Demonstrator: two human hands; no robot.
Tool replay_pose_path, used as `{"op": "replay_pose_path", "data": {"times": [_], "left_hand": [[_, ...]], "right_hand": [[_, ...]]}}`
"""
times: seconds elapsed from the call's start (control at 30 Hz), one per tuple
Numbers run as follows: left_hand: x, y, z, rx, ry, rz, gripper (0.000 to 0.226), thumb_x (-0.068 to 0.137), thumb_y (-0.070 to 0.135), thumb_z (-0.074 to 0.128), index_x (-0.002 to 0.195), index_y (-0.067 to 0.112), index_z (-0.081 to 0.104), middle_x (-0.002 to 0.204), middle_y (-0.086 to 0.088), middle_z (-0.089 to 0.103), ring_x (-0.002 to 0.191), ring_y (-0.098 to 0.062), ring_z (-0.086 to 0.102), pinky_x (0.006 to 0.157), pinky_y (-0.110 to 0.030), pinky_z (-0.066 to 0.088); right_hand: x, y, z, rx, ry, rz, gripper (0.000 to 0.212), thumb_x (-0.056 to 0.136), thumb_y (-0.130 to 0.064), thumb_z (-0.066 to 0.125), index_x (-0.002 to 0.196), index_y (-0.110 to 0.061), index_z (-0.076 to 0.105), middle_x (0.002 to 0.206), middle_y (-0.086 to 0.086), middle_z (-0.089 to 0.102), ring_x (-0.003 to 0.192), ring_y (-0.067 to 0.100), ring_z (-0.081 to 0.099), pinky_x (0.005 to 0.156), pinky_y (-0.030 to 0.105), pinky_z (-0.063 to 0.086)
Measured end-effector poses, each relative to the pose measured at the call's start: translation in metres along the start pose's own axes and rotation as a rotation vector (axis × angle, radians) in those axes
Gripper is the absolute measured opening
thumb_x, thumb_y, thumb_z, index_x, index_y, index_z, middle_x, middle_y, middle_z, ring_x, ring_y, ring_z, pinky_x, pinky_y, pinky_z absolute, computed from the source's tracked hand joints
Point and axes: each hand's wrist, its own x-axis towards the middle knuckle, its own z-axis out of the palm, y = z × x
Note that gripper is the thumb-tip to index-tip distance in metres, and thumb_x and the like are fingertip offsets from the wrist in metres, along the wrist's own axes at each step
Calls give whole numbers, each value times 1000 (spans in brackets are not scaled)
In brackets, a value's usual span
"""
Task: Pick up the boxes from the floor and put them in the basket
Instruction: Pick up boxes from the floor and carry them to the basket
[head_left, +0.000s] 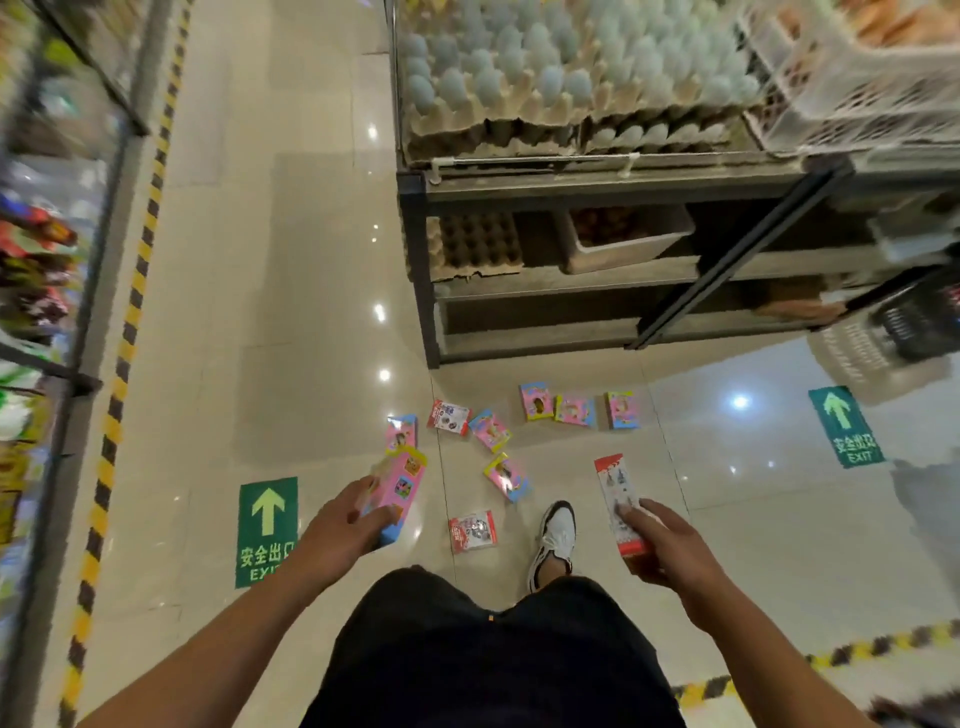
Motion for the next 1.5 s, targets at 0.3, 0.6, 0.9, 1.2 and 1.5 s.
{"op": "replay_pose_path", "data": {"times": [0.3,0.6,0.9,1.2,1.5], "left_hand": [[-5,66,16,110,-84,99,54,77,47,76,127,42,56,116,-4,68,93,-23,72,83,-42,61],[20,191,126,245,-159,251,63,80,49,75,138,37,53,123,-5,63,106,-23,66,88,-44,59],[34,272,272,344,-271,307,30,88,38,74,105,57,58,110,16,67,102,-13,67,88,-41,56],[105,263,343,547,-203,56,63,60,58,86,112,27,70,104,2,75,95,-19,71,91,-41,55],[189,386,477,686,-302,96,32,75,46,83,91,19,79,96,-2,76,96,-23,67,89,-40,47]], "right_hand": [[-46,92,-50,391,84,195,33,91,-38,66,110,-12,66,90,17,62,83,30,56,74,40,53],[-47,166,-124,471,62,326,24,94,-22,52,109,-4,57,72,13,52,59,21,47,53,29,38],[-17,207,-275,422,63,336,48,72,-45,77,106,-14,62,79,7,70,64,20,67,56,30,49],[27,158,-409,583,326,200,45,81,-55,69,121,-37,59,109,-2,71,97,20,70,79,40,60],[94,183,-525,574,439,342,52,79,-63,66,122,-34,61,108,-2,70,90,17,70,59,27,55]]}}
